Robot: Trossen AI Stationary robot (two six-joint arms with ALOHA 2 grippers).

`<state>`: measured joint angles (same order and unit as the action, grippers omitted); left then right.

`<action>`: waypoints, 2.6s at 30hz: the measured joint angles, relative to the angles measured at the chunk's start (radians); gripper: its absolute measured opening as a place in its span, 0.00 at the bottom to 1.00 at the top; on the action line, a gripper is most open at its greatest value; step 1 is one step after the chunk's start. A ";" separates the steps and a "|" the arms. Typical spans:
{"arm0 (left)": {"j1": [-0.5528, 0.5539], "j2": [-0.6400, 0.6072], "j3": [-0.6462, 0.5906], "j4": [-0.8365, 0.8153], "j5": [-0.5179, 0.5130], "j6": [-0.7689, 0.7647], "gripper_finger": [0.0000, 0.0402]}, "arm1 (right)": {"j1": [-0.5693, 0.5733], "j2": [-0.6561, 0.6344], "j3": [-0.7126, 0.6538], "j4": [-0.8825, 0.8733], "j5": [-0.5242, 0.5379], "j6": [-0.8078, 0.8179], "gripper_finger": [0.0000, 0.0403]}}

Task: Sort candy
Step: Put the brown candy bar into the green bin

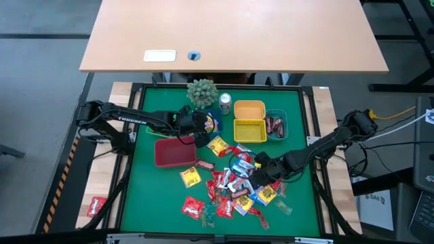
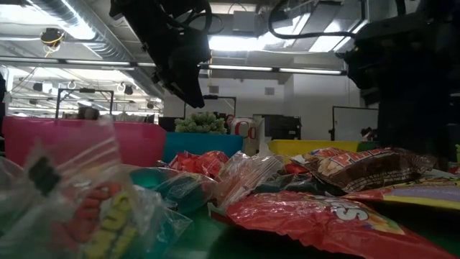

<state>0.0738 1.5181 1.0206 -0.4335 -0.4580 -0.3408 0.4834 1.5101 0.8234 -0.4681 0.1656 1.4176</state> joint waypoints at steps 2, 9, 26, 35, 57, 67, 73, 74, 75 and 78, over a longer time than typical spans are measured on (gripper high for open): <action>0.000 0.000 0.000 0.000 0.000 0.000 0.28 | 0.002 0.005 0.000 0.003 0.001 0.016 0.43; 0.000 0.000 0.000 0.001 0.000 0.000 0.28 | 0.007 0.084 0.000 0.070 -0.006 0.015 0.43; 0.000 0.000 0.000 0.001 0.000 0.000 0.28 | 0.007 0.110 0.002 0.078 0.008 0.013 0.24; 0.000 0.000 0.000 0.001 0.000 0.000 0.28 | 0.007 0.062 0.000 0.073 0.000 -0.018 0.15; 0.000 0.000 0.000 0.002 0.000 0.000 0.28 | -0.140 -0.311 0.000 -0.313 0.093 -0.397 0.15; 0.000 0.000 0.000 0.010 0.000 0.000 0.28 | -0.353 -0.446 0.000 -0.511 0.282 -0.567 0.15; 0.000 0.000 0.000 0.025 0.000 0.000 0.28 | -0.452 -0.446 0.000 -0.513 0.298 -0.721 0.15; -0.001 0.000 0.000 0.029 0.001 0.000 0.28 | -0.466 -0.446 0.000 -0.512 0.298 -0.738 0.15; -0.003 0.000 0.000 0.031 0.004 0.000 0.28 | -0.478 -0.446 0.000 -0.513 0.298 -0.745 0.15; -0.007 0.000 0.000 0.033 0.006 0.000 0.28 | -0.502 -0.446 0.000 -0.514 0.298 -0.748 0.15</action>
<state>0.0668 1.5181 1.0206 -0.4004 -0.4522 -0.3404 -0.0187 1.0645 0.8238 -0.9821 0.4633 0.6701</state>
